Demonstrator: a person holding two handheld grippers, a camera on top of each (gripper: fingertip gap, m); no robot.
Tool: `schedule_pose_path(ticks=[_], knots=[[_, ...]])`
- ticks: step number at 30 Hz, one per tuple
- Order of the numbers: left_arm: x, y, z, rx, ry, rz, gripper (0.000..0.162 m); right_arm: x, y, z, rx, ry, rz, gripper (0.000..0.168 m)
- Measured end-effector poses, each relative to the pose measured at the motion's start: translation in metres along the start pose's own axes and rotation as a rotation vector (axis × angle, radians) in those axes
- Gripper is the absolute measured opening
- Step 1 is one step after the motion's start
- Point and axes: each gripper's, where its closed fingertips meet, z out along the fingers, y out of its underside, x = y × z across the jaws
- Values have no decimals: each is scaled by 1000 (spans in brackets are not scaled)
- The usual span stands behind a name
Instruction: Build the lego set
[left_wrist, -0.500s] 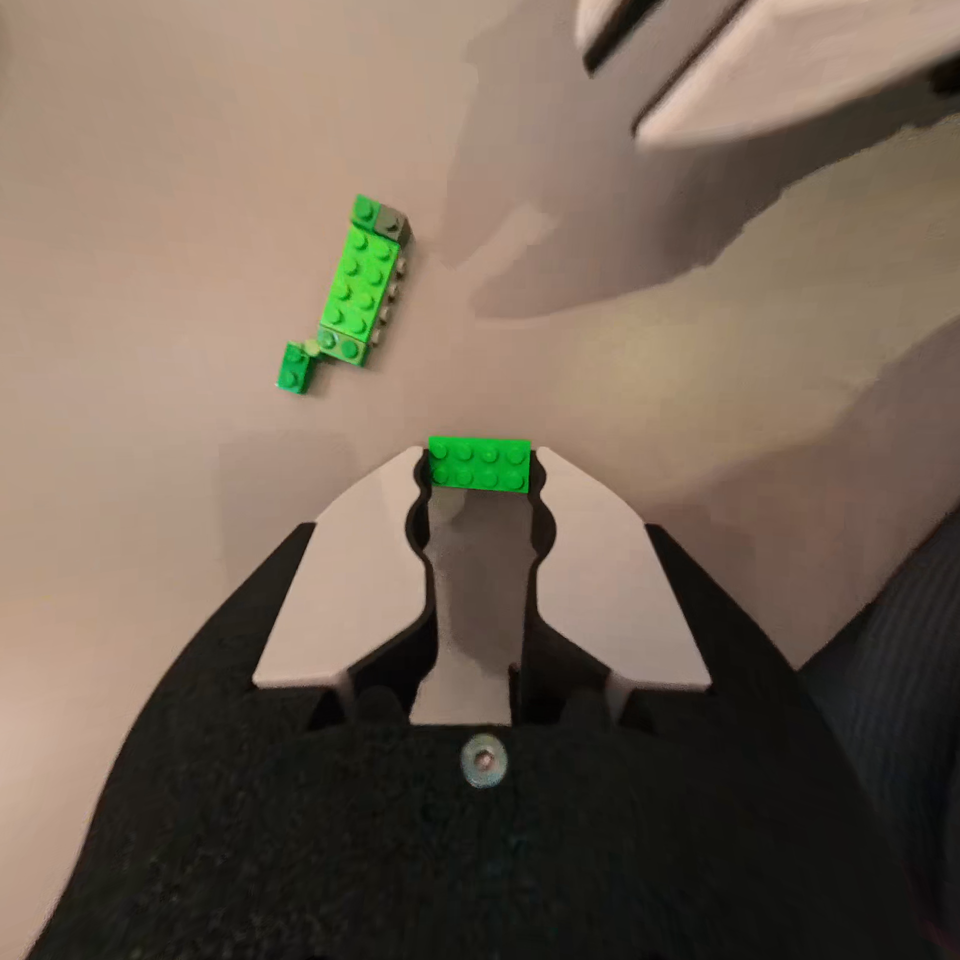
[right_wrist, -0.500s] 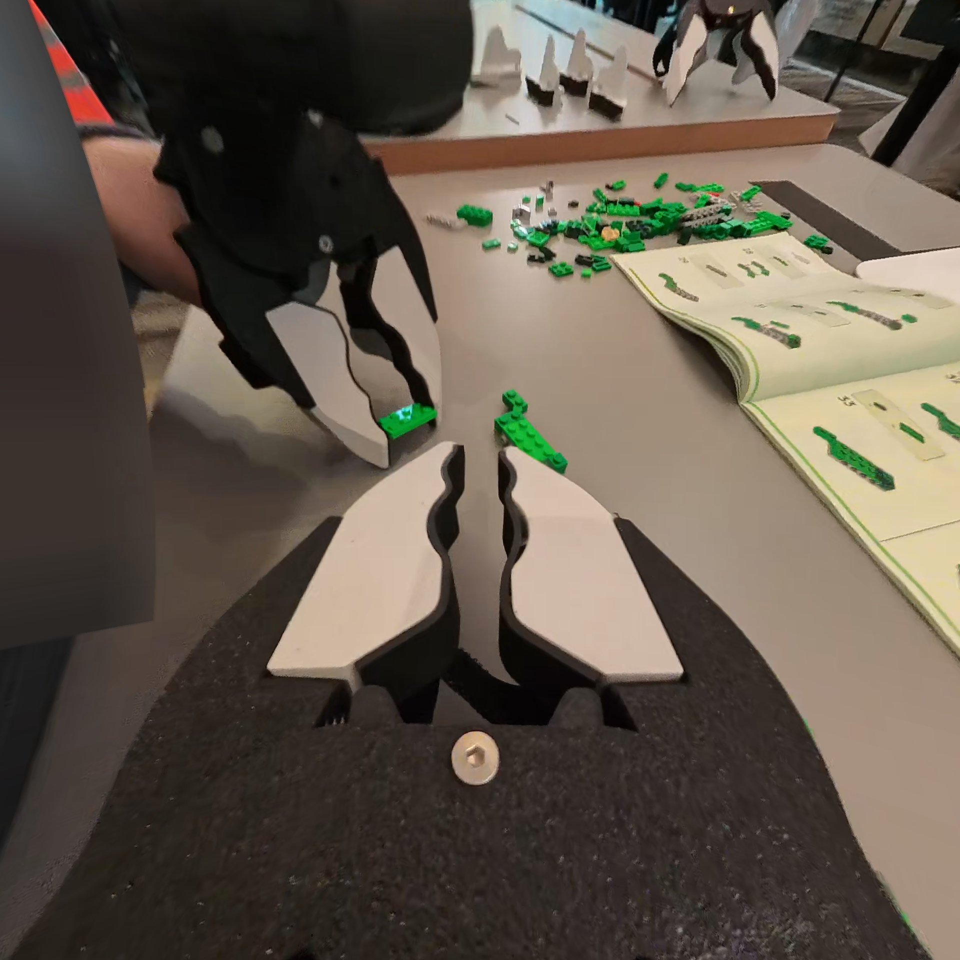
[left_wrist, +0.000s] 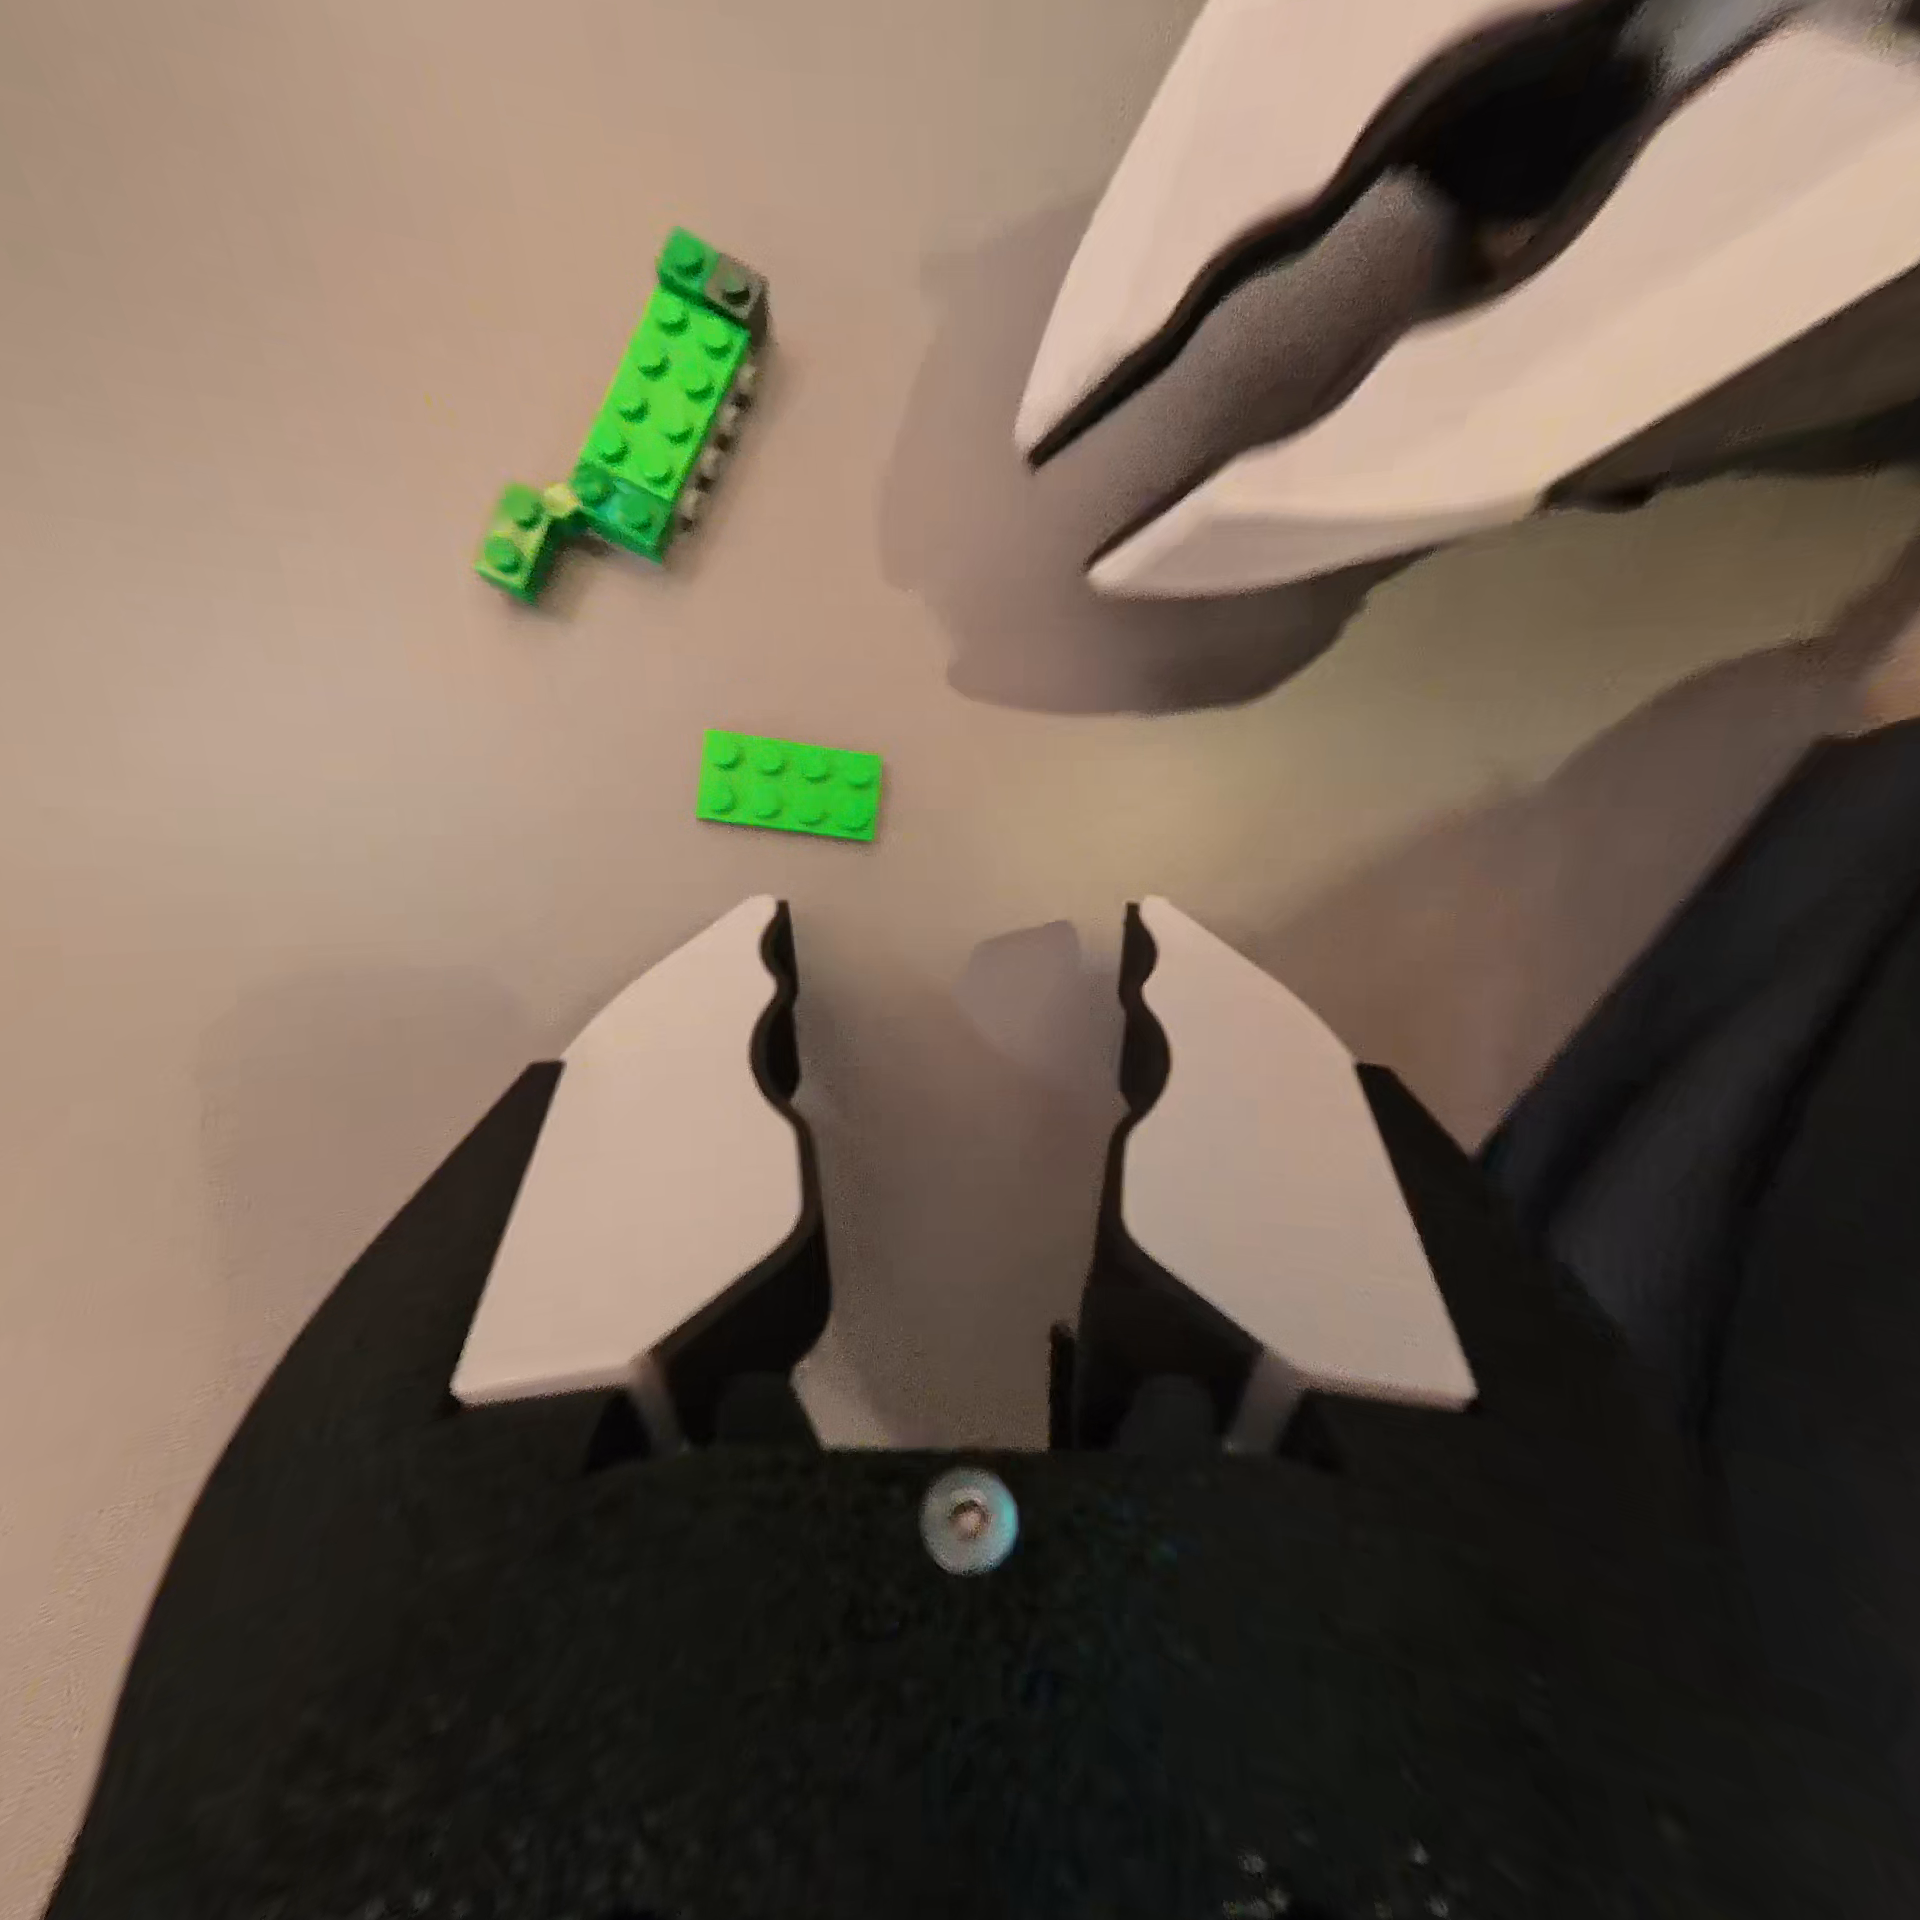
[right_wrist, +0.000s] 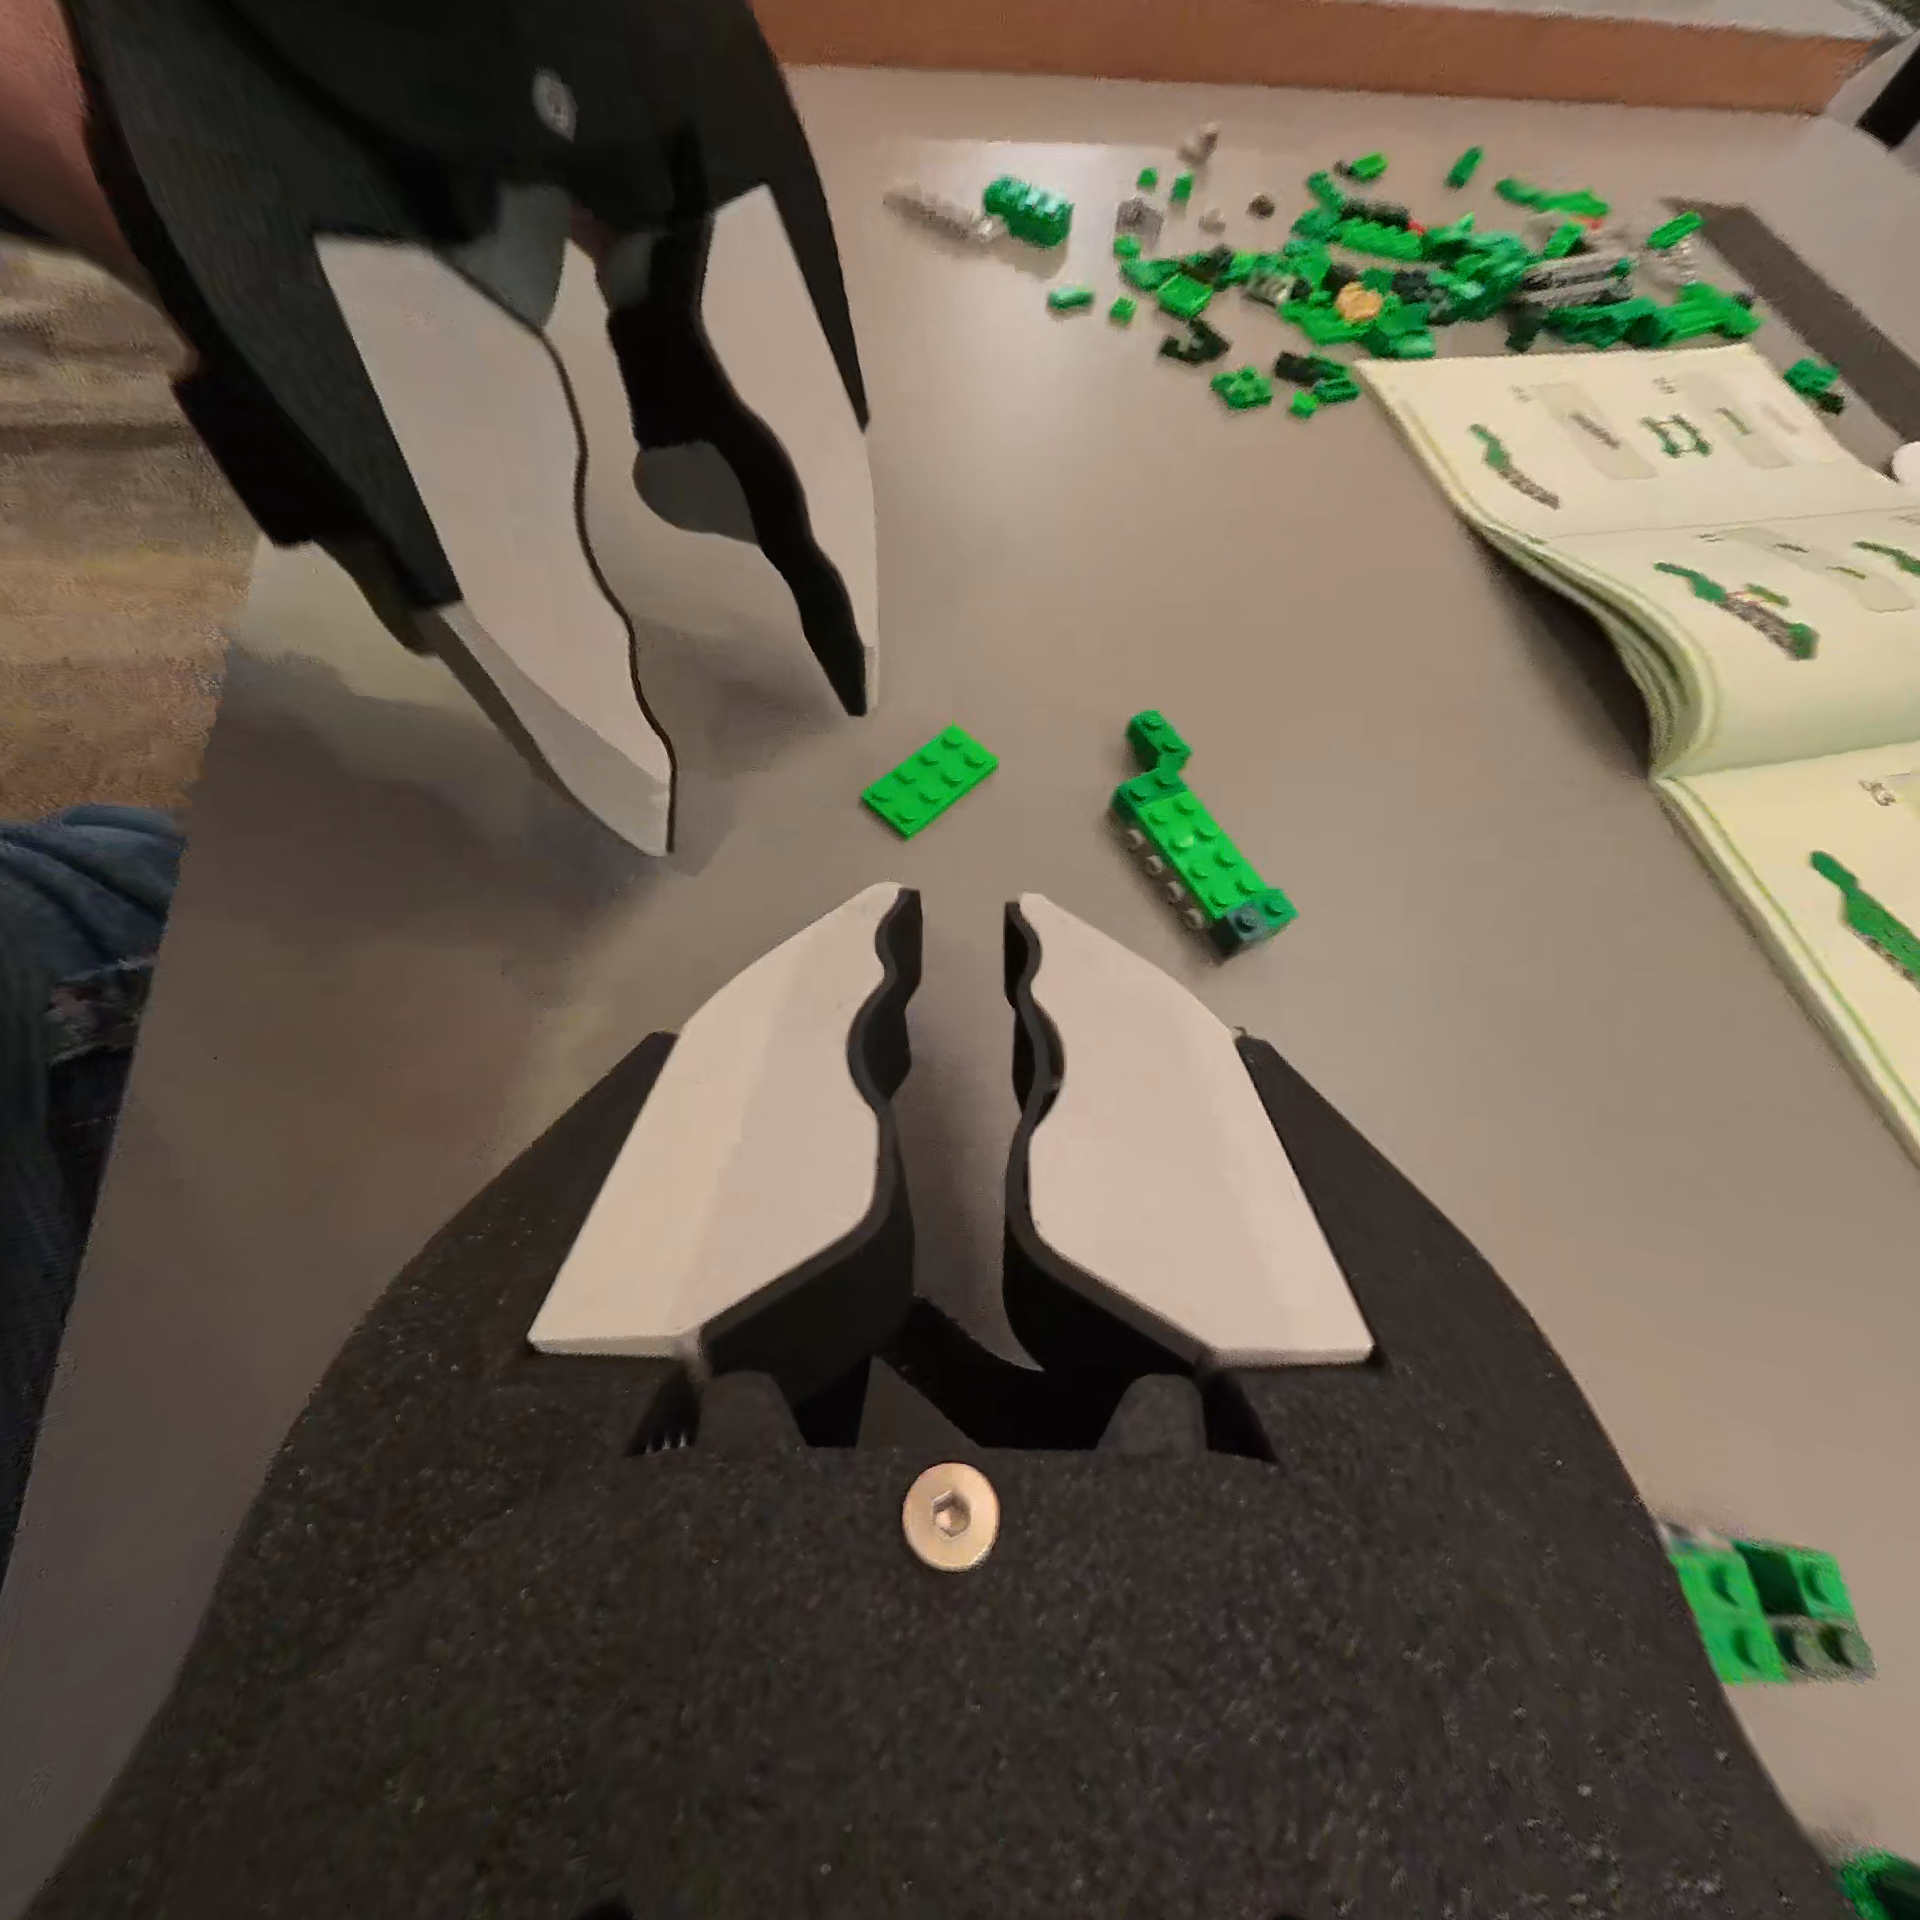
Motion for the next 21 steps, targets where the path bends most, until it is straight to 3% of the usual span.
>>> schedule_pose_path(ticks=[1,8,11,21], knots=[[4,0,0,20,39,-19,60,-2,2,4,-30,12,-29,15],[8,-11,11,54,89,-9,68,7,4,4,-81,101,-48,16],[19,-26,16,99,147,24,64,13,7,6,-93,114,-5,17],[-23,-6,-37,323,-4,-42,52,5,8,44,-264,74,-30,26]])
